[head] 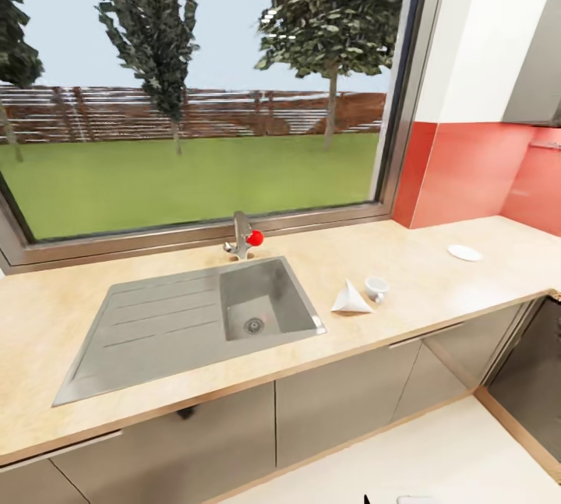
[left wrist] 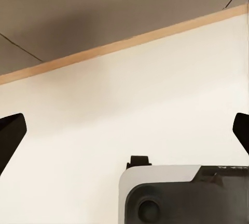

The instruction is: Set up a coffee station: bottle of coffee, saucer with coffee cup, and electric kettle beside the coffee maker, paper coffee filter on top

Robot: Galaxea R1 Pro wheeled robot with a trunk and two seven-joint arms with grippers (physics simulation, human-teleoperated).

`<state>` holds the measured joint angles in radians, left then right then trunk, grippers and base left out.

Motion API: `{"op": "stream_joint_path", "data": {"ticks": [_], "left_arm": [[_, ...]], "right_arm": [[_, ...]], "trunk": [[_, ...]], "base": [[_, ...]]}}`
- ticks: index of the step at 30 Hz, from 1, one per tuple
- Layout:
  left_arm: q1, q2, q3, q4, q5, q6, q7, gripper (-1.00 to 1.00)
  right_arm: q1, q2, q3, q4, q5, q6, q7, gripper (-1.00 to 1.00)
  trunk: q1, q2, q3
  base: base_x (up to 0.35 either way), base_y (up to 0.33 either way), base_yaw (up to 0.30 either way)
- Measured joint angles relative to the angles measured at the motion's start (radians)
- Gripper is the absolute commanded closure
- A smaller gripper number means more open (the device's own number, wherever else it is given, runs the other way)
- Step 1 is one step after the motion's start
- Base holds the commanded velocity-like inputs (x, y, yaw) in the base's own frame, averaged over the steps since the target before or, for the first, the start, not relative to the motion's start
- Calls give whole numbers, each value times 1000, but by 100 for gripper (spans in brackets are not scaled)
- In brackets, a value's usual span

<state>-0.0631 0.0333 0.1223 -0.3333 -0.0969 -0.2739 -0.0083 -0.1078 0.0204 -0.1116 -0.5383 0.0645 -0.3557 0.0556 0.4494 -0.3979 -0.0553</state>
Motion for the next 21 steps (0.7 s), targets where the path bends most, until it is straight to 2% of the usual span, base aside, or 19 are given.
{"op": "stream_joint_path", "data": {"ticks": [5, 8, 10, 18, 21], "left_arm": [[-3, -8, -3, -6, -3, -5, -2, -100], [-3, -15, -3, -37, -4, -4, -3, -100], [-3, -31, -4, -65, -5, -1, -4, -100], [-3, -57, -6, -79, -6, 0, -4, -100], [-13, -80, -20, -83, -16, 3, -20, -100]], "right_arm": [[0, 2, -3, 1, 1, 0, -1, -100], [0, 3, -9, 2, 1, 0, -1, -100], [0, 2, -11, 2, 1, 0, -1, -100], [0, -2, -13, -1, 0, 0, -1, -100], [0, -4, -14, -1, 0, 0, -1, -100]], "trunk": [[0, 0, 4], [0, 0, 7], [0, 0, 7], [0, 0, 8], [0, 0, 8]], "base": [[0, 0, -254], [0, 0, -268], [0, 0, -193], [0, 0, -26], [0, 0, -5]]}}
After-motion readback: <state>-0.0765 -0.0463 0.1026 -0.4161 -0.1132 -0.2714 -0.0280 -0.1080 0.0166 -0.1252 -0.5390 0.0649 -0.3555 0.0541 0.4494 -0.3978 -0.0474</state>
